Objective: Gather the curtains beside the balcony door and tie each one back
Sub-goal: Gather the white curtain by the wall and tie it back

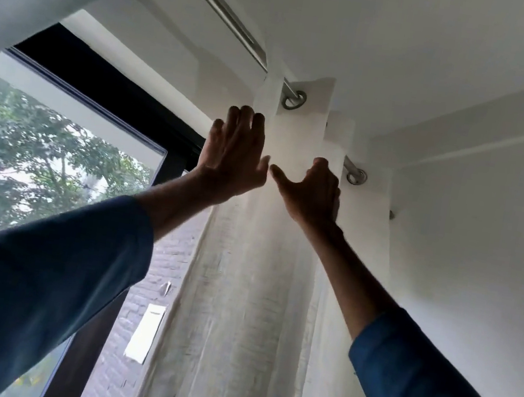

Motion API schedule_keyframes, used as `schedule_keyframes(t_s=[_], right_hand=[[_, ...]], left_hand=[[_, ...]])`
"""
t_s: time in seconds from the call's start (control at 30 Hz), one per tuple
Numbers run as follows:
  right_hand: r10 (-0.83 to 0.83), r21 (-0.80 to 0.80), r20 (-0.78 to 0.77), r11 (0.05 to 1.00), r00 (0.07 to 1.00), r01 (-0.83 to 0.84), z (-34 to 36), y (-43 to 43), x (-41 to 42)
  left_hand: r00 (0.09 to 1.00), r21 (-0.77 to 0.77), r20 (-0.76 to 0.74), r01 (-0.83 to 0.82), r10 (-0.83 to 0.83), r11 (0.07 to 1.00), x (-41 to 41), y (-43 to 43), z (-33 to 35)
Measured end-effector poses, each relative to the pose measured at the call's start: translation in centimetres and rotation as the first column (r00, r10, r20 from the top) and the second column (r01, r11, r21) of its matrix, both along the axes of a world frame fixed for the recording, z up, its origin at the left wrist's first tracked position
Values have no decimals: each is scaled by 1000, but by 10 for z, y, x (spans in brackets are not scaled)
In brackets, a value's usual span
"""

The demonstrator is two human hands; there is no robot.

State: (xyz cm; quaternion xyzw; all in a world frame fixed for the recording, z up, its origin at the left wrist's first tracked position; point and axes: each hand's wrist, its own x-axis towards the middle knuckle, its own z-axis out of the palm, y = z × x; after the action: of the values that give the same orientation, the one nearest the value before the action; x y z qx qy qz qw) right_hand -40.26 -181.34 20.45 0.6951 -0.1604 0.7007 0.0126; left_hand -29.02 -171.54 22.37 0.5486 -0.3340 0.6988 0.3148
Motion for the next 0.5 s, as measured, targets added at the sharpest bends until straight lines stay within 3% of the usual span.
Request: schedule_keyframes(t_s=[0.1, 0.3, 0.4, 0.5], right_hand=[[-38, 5, 66, 999, 997, 38, 14, -16, 12], [-18, 53, 50, 998, 999, 16, 16, -50, 18], [-31, -19, 76, 999, 997, 33, 14, -57, 24], [-70, -166, 58, 983, 996, 79, 15, -49, 37]], left_hand=[[988, -2, -11, -157, 157, 988, 2, -8, 8], [961, 20, -10, -276, 277, 961, -12, -23, 11], [945, 28, 0, -326, 326, 945, -17, -21, 11], [950, 41, -85, -299, 302, 953, -11, -11, 16]])
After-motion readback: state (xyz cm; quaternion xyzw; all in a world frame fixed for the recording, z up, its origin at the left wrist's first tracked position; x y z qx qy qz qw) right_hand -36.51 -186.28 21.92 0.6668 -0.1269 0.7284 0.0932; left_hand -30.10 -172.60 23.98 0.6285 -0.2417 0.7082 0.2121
